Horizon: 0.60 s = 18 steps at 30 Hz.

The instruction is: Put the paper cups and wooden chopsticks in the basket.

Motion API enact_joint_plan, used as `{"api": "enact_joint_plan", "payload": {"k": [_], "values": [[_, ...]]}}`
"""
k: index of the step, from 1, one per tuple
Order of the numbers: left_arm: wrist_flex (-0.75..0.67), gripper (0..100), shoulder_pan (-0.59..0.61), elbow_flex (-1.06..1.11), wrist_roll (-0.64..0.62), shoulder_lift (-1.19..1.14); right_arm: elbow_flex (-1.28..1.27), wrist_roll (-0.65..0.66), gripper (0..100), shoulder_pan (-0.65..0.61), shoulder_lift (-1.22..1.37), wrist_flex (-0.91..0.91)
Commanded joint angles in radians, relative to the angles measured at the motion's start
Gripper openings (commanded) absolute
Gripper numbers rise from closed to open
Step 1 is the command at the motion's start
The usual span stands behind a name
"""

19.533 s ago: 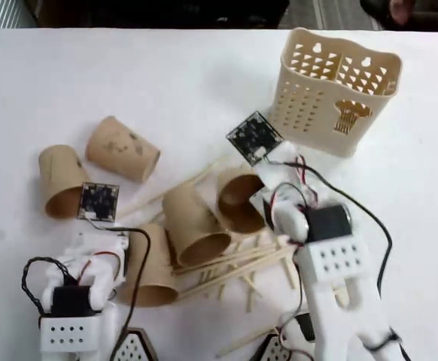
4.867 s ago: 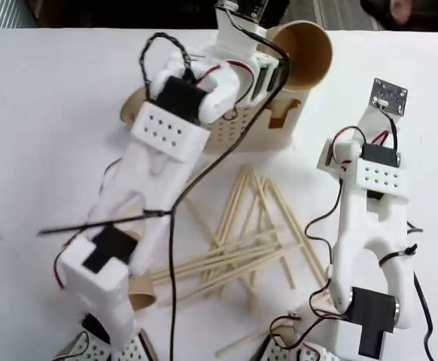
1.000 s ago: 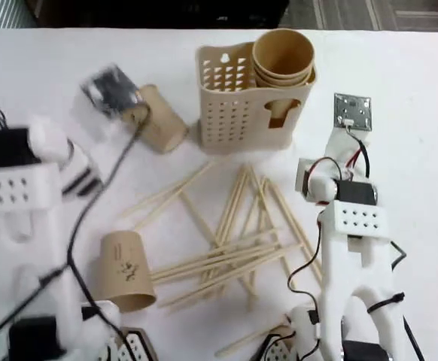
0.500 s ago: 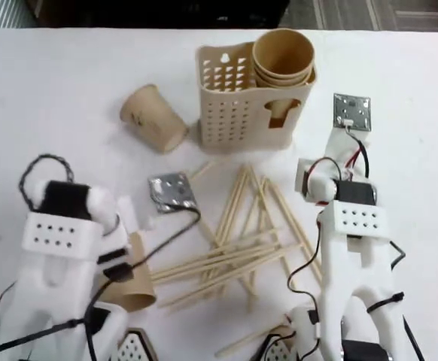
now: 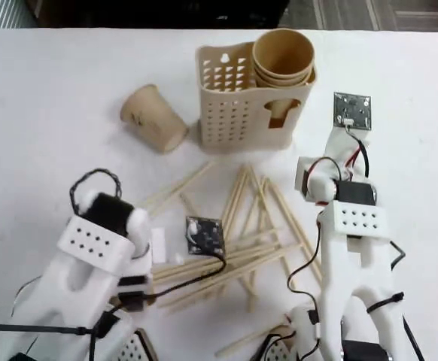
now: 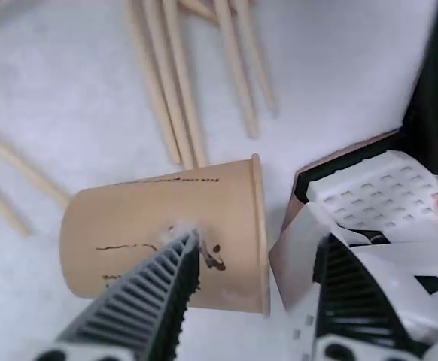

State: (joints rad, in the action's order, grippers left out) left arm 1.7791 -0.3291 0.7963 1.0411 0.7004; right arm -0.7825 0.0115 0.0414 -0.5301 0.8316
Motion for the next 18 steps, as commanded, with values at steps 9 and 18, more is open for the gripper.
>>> {"api": "enact_joint_plan", "payload": {"k": [9,18], "values": [[-0.192,12,-0.012,0.137,0.009,0.022,0.005,0.011,18.1,-0.007,-0.035,-0.016],[-0.219,2,0.008,-0.009,0.006,0.113,0.005,0.011,18.0,-0.007,-0.035,-0.016]]}}
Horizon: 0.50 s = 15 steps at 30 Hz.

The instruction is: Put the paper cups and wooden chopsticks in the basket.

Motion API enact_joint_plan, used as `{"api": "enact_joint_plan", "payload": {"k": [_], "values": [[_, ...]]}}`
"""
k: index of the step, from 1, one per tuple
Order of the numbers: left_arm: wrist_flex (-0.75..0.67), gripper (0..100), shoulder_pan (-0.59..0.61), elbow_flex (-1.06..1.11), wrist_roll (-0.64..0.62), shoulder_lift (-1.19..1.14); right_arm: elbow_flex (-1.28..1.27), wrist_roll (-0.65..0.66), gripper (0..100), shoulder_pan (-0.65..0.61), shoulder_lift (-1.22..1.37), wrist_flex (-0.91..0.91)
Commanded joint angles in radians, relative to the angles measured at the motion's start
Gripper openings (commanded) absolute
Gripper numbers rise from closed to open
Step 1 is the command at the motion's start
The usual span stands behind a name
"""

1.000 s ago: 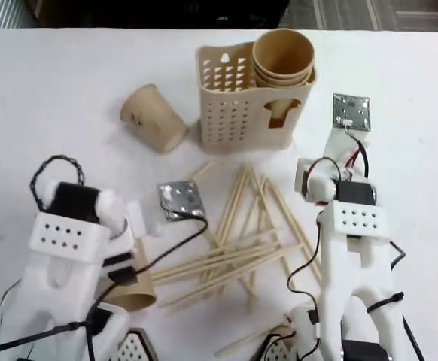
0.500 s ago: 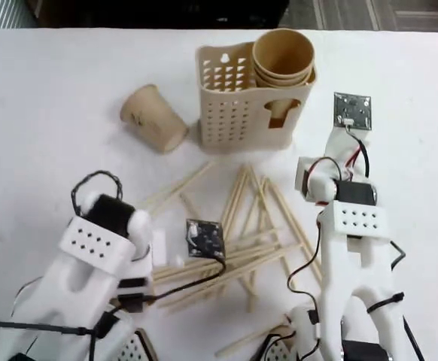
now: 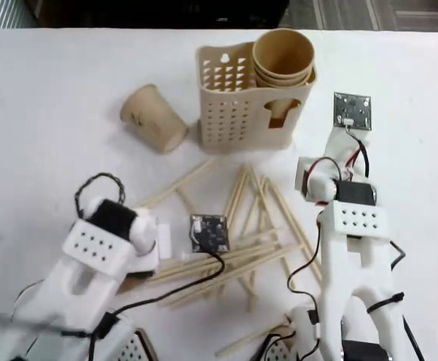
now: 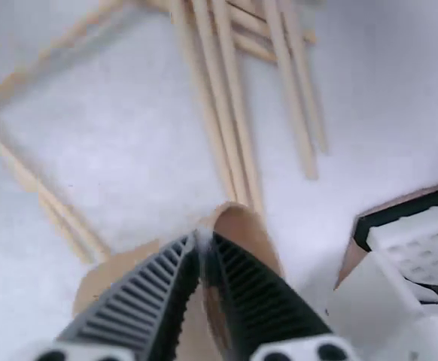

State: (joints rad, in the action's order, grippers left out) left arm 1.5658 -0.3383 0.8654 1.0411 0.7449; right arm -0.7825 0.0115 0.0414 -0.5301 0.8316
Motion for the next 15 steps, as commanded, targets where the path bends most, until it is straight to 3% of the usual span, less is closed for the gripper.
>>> {"api": "enact_joint_plan", "payload": {"k": [1,8,15], "values": [[-0.014,2,0.033,-0.092,0.005,0.09,0.005,0.011,18.0,-0.007,-0.035,-0.016],[-0.071,2,0.202,-0.115,0.008,0.194,0.005,0.011,18.0,-0.007,-0.035,-0.016],[-0.169,2,0.389,-0.109,0.008,0.154,0.005,0.011,18.0,-0.01,-0.035,-0.016]]}}
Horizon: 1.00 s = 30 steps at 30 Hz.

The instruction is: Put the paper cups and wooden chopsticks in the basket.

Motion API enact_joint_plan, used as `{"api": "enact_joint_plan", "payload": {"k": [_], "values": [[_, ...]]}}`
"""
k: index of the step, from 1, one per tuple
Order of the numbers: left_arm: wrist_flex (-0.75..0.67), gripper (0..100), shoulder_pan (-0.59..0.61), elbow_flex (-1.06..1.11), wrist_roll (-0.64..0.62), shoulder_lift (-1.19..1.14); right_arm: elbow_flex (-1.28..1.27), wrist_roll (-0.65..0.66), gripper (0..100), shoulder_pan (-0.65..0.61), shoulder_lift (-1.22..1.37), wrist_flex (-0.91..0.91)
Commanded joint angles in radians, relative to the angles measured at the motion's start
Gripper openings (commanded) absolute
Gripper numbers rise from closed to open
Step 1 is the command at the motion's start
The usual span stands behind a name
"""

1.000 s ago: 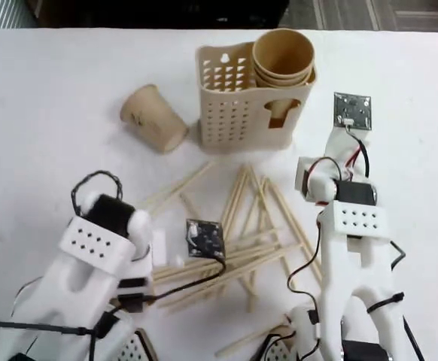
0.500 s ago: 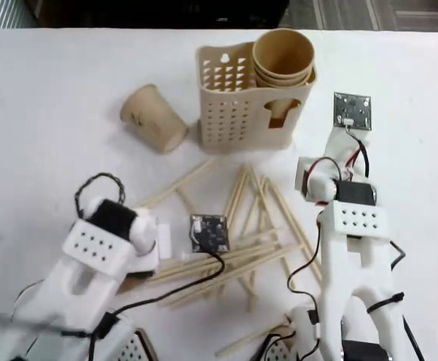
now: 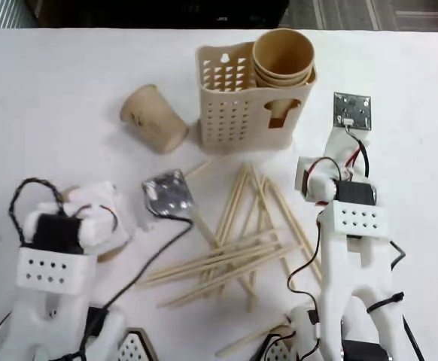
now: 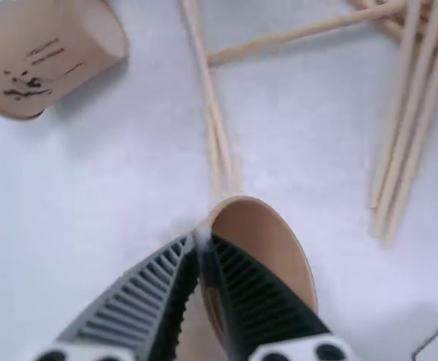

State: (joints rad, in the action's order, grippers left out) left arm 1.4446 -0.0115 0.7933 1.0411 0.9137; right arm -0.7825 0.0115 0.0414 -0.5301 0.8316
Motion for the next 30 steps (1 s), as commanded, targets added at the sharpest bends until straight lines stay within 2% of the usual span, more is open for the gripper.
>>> {"api": "enact_joint_plan", "payload": {"k": [1,6,10,21,30], "values": [[-0.066,2,0.082,-0.037,0.008,-0.027,0.005,0.011,18.0,-0.01,-0.035,-0.016],[-0.135,2,0.157,-0.046,0.003,-0.102,0.0,0.011,18.0,-0.01,-0.035,-0.016],[-0.157,2,0.166,-0.046,-0.012,-0.122,-0.002,0.011,18.0,-0.01,-0.035,-0.016],[-0.167,2,-0.012,-0.216,-0.405,-0.127,-0.003,0.011,18.0,-0.01,-0.035,-0.018],[-0.239,2,-0.016,-0.242,-0.678,-0.128,-0.003,0.011,18.0,-0.01,-0.035,-0.018]]}}
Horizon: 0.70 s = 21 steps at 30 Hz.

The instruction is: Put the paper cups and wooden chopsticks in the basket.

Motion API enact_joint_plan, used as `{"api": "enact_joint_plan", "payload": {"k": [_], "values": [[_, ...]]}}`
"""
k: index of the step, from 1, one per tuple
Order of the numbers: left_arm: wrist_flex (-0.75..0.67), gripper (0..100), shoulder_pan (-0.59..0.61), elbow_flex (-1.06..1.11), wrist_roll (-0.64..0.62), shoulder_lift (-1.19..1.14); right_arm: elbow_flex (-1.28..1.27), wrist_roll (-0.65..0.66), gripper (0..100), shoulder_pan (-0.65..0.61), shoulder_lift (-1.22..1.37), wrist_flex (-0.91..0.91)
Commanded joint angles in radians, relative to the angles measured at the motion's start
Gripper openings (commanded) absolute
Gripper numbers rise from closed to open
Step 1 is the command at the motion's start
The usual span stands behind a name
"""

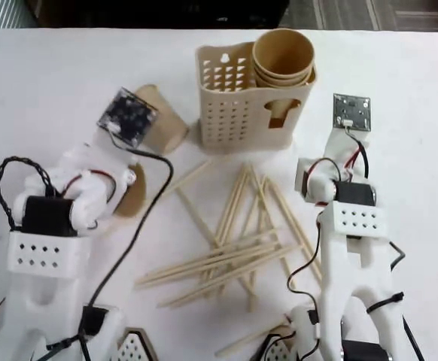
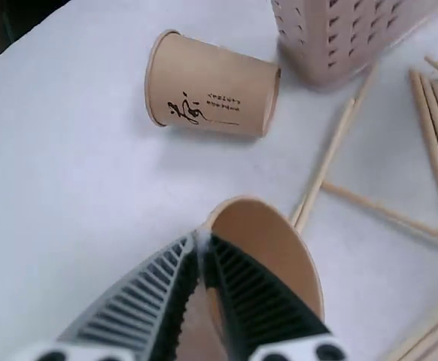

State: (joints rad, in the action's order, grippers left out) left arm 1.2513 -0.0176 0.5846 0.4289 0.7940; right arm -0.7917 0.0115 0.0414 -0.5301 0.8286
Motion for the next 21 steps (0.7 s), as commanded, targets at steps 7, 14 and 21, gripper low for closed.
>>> {"api": "enact_joint_plan", "payload": {"k": [7,14,21], "values": [[-0.181,2,0.038,0.06,-0.137,-0.008,0.005,0.029,18.0,-0.012,-0.035,-0.015],[-0.405,2,0.134,0.272,-0.13,-0.008,0.005,0.037,18.0,-0.012,-0.035,-0.015],[-0.427,13,0.222,0.318,-0.132,-0.008,0.005,0.037,18.0,-0.012,-0.035,-0.015]]}}
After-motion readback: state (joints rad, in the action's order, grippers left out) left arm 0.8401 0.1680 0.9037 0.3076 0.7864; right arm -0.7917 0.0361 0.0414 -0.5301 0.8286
